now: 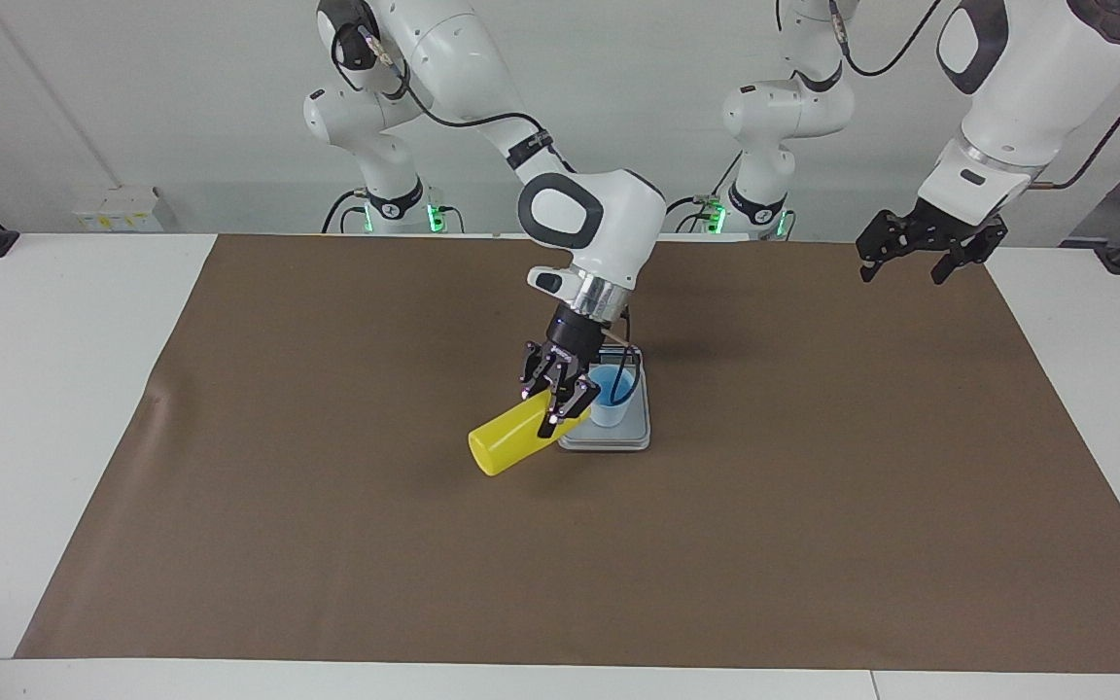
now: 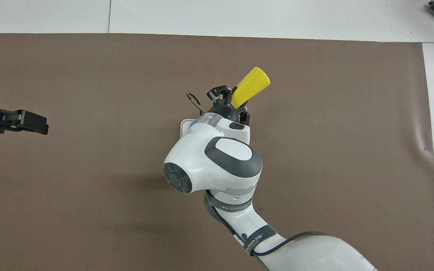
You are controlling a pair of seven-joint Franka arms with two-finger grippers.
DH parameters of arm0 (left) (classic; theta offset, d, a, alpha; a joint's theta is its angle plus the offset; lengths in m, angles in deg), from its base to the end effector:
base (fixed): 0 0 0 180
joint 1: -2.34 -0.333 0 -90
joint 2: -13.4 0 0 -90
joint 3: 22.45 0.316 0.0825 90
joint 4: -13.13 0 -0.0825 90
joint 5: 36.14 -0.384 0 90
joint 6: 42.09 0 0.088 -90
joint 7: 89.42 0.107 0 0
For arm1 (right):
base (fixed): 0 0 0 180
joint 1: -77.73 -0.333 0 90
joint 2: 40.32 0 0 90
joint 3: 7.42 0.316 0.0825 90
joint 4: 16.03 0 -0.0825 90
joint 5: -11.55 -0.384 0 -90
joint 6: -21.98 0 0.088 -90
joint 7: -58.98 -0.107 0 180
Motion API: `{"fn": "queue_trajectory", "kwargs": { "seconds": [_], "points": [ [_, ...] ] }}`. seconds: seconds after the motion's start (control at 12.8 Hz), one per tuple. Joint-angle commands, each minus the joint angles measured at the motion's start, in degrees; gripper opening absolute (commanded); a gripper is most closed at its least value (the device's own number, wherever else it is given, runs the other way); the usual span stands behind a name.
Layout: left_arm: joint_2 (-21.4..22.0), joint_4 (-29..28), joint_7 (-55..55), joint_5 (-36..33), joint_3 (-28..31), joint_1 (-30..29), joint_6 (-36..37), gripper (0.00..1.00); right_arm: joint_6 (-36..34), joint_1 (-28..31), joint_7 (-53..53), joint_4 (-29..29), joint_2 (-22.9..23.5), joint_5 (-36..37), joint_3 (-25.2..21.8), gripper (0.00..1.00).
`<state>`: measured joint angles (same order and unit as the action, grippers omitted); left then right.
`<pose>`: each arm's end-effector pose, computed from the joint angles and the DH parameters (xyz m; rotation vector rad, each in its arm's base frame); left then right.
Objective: Pour seasoning into cup on scale with both arms
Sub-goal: 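Tilt the yellow bottle over the blue cup with the right gripper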
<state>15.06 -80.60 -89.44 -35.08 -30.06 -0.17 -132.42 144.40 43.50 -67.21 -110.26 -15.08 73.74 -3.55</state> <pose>0.5424 -0.0514 0.6101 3.1249 -0.1378 -0.0489 0.5691 0.3903 0.3838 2.4684 -1.2656 1.3226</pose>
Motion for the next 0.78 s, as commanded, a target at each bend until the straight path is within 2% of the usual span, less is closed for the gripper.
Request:
{"fn": "queue_trajectory", "kwargs": {
  "seconds": [0.0, 0.7],
  "points": [
    [0.4, -0.7, 0.3, -0.8, -0.1, 0.1, -0.8, 1.00, 1.2, 0.2, -1.4, -2.4, -1.7, 4.1, 0.2, 0.00],
    [0.4, -0.5, 0.2, -0.8, -0.2, 0.1, -0.7, 1.00, 1.5, -0.1, -5.6, -2.1, -1.1, 7.0, 0.2, 0.00]
  ]
}}
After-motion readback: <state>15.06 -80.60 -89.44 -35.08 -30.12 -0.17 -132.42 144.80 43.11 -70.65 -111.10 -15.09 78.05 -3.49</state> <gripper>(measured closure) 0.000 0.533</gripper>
